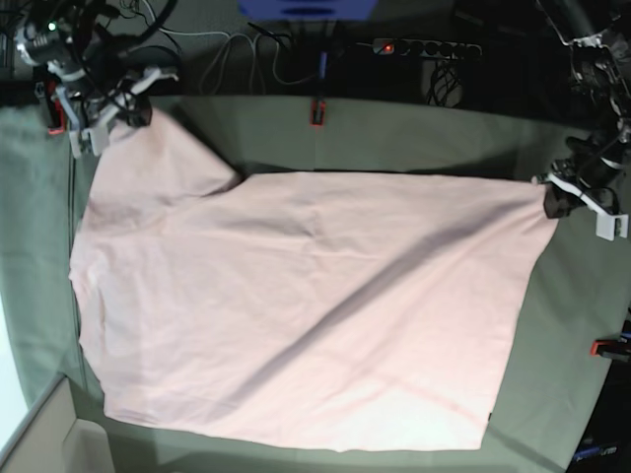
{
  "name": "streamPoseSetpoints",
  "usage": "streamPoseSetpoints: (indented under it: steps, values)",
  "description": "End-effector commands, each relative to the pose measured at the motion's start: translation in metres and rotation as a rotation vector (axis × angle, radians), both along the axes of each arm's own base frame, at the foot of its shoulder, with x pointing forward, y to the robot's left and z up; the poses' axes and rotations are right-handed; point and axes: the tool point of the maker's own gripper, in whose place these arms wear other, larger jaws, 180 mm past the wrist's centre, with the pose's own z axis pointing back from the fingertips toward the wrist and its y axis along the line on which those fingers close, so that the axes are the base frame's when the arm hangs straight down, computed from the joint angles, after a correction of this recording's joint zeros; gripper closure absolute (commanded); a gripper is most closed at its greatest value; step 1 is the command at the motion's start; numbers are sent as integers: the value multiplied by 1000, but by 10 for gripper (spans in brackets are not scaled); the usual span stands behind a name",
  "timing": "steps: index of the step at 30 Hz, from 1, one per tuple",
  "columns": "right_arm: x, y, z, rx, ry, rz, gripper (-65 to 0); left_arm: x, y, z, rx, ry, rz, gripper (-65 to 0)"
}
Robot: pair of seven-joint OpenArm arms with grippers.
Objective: Layout the t-shirt on the table in an organized manner, then fold the t-shirt properly
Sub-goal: 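Lift the grasped shirt edge with the right gripper and pull it outward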
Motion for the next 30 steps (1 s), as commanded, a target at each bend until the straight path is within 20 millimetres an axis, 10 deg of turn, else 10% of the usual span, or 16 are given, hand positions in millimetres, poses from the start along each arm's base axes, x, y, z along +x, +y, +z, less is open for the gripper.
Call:
streamPoseSetpoints:
  steps: [1,11,17,21,30]
  values:
    - [-1,2,7,18,-29,-1,0,8,7,15,20,-49,-3,-6]
    - [-23,65,0,180,14,120,0,6,7,14,20,-45,-3,-6]
    - [-26,69,-6,198,32,122,0,-2,9,9,26,-24,-4,-7]
    - [-32,51,-13,177,52,67,-40,-3,10,9,31,-21,-4,-7]
    - [-49,-3,-12,78,75,-68,-343,-3,11,8,33,-18,-4,-8]
